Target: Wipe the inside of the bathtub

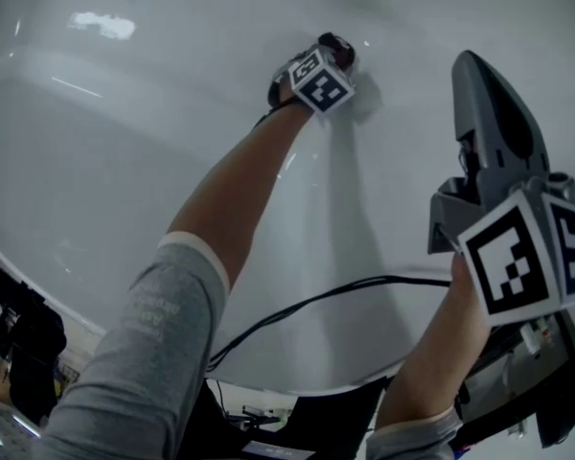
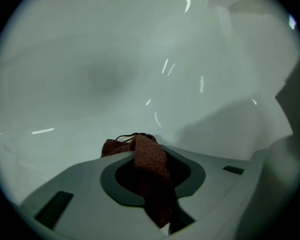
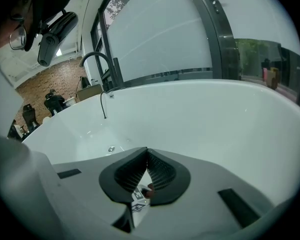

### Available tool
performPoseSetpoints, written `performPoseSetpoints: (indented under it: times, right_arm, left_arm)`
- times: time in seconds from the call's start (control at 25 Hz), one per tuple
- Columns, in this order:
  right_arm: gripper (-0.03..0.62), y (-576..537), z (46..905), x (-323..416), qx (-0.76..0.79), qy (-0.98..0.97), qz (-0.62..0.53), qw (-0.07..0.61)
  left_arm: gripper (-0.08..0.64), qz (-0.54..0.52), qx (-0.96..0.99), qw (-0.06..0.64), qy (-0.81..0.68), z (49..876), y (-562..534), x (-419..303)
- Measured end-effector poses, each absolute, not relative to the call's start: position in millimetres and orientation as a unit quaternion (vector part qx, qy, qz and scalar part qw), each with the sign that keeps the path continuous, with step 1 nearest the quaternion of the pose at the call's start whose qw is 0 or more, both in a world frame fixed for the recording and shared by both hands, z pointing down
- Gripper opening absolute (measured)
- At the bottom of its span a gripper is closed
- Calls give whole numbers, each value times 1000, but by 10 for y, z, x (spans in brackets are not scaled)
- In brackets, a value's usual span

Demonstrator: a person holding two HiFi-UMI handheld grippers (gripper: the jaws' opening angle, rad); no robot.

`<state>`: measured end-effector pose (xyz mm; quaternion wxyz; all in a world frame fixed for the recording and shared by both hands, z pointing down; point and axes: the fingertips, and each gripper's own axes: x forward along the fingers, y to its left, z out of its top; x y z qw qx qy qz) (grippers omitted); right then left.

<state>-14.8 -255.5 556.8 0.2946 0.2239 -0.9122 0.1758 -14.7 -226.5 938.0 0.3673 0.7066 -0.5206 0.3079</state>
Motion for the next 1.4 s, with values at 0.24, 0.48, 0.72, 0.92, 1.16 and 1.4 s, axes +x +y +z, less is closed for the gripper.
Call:
performPoseSetpoints:
  times: [0.24, 0.48, 0.72, 0.92, 1.16, 1.4]
  right_arm:
    - [6, -2584, 5552, -117, 241, -908, 177, 293]
    - [6, -2599, 5530, -142, 243, -910, 173, 287]
    - [6, -2591, 5545, -144, 249, -908, 182, 285]
    - [6, -2585, 5348, -102, 255, -906, 191, 278]
    - [6, -2653, 4704, 195, 262, -909, 199, 254]
    - [6, -2746, 4293, 393, 277, -908, 199, 242]
  left_arm:
    - [89, 306, 715, 383, -499, 9364, -2259, -137]
    - [89, 197, 698, 489, -484, 9466, -2133, 8]
    - [80, 151, 694, 499, -497, 9386, -2167, -36]
    - [80, 109, 719, 498, -472, 8974, -2289, 104]
    - [80, 80, 724, 503, -465, 8184, -2468, 399]
    - [80, 58, 729, 504, -460, 7716, -2472, 593]
